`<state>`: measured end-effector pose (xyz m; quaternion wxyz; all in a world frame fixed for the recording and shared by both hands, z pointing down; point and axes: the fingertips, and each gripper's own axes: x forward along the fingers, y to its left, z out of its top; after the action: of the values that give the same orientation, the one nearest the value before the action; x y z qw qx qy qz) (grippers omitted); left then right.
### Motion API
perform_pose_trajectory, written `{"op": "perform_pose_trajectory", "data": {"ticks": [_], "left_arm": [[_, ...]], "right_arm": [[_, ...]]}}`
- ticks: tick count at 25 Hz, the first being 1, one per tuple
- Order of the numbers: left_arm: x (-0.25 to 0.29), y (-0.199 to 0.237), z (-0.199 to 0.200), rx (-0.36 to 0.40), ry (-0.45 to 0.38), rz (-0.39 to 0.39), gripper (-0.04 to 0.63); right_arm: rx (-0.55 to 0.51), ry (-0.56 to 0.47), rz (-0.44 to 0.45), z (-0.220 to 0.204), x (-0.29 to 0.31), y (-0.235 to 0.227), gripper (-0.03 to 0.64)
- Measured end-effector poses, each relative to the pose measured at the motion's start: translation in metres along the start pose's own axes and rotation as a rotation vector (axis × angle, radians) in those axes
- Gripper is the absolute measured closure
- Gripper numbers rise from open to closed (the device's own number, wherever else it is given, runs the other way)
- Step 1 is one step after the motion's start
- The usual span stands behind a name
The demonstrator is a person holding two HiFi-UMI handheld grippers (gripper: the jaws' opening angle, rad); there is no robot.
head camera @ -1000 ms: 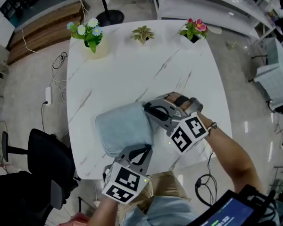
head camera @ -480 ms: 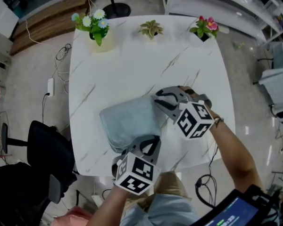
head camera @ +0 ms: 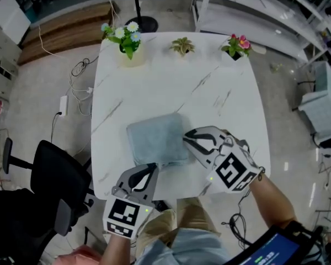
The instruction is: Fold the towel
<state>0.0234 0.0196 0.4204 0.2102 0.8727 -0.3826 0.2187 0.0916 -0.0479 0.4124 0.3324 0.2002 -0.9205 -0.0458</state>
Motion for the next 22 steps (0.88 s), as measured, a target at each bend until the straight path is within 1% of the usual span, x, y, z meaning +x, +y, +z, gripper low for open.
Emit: {"op": "perform_pose_trajectory", "data": {"ticks": [1,3,6,8,10,13,15,18,20,22], "left_arm": [[0.000,0.009,-0.009,-0.003,0.012,0.019,0.588],[0.004,0.021,-0.025,0.016,0.043,0.038,0.588],[0.015,0.027,-0.052,0.062,0.128,0.034,0.586],[0.020,0.030,-0.069,0.075,0.175,0.029,0.587],[0.025,0.032,-0.080,0.070,0.196,0.024,0.588],[0.031,0.035,-0.084,0.047,0.191,0.019,0.588],[0.028,0.035,-0.079,0.032,0.178,0.020,0.588],[0.005,0.030,-0.063,0.003,0.112,0.038,0.586],[-0.020,0.028,-0.045,-0.018,0.037,0.068,0.586],[-0.050,0.031,-0.017,-0.032,-0.070,0.131,0.586]], "right_arm": [[-0.003,0.008,0.020,-0.001,0.000,0.013,0.581],[-0.015,0.036,0.049,-0.010,0.005,0.033,0.581],[-0.049,0.112,0.056,-0.037,0.020,0.050,0.583],[-0.079,0.172,0.050,-0.055,0.030,0.053,0.584],[-0.080,0.202,0.044,-0.065,0.038,0.053,0.594],[-0.062,0.208,0.026,-0.071,0.048,0.051,0.598],[-0.030,0.191,0.022,-0.068,0.045,0.050,0.598],[0.103,0.118,-0.002,-0.051,0.021,0.046,0.597],[0.186,0.058,-0.055,-0.036,-0.001,0.038,0.592],[0.241,-0.018,-0.134,-0.014,-0.025,0.023,0.583]]}}
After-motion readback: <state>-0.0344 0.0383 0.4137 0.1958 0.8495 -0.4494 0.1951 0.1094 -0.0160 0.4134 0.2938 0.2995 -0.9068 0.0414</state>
